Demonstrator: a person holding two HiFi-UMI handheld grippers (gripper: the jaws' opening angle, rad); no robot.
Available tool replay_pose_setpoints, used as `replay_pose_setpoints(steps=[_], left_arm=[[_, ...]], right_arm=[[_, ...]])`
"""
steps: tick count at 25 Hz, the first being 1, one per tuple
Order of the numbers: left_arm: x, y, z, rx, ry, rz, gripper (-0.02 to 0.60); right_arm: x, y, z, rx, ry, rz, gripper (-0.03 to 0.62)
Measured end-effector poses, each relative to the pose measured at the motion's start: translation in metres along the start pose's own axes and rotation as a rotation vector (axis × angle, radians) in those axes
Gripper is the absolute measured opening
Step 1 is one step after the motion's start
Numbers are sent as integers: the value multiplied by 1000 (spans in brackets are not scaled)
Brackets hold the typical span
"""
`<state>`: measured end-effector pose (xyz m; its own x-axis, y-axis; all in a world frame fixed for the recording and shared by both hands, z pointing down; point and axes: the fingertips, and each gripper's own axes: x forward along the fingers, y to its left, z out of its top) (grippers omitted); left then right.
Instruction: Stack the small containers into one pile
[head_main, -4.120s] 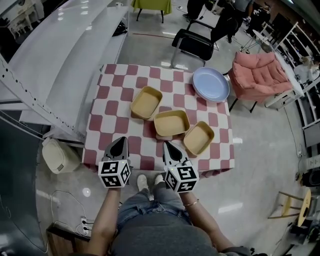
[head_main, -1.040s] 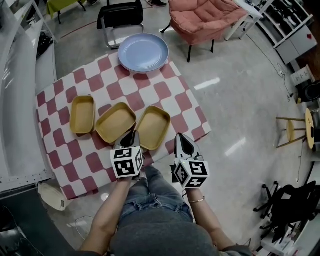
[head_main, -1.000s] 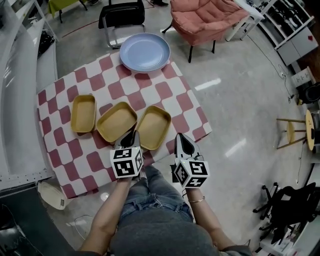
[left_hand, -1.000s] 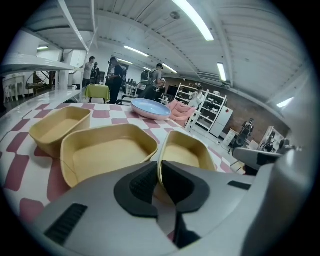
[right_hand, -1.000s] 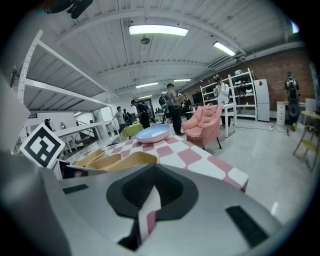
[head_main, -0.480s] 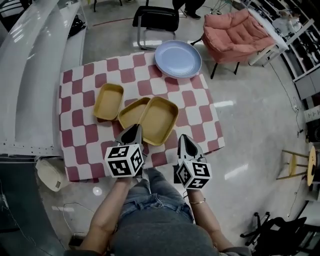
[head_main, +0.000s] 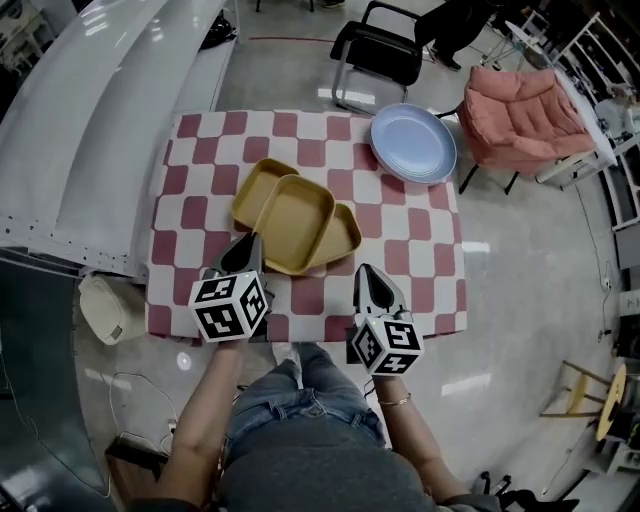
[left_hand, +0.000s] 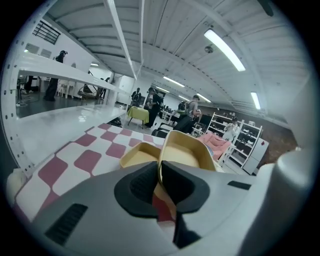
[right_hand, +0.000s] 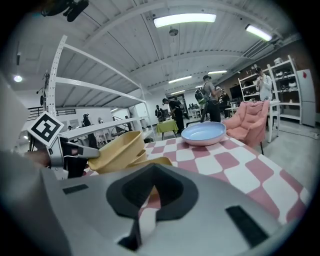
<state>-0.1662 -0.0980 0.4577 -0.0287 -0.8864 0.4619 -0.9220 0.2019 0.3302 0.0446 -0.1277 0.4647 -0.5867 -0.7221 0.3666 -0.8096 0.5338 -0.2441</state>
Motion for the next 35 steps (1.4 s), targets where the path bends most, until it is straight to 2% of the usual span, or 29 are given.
replay_pose_setpoints(steps=[6, 13, 22, 26, 35], left_arm=[[-1, 35, 11, -22, -30, 94, 40], [16, 58, 19, -42, -39, 156, 40], [59, 79, 38, -23, -4, 146, 40], [75, 84, 31, -23, 49, 119, 40], [92, 91, 16, 38, 142, 98, 40]], right_arm=[[33, 25, 3, -46, 34, 100, 11], [67, 40, 10, -85, 66, 167, 11], [99, 35, 18, -103, 91, 172, 11], [111, 28, 20, -92, 100, 161, 10], [125, 26, 20, -81, 119, 155, 10]])
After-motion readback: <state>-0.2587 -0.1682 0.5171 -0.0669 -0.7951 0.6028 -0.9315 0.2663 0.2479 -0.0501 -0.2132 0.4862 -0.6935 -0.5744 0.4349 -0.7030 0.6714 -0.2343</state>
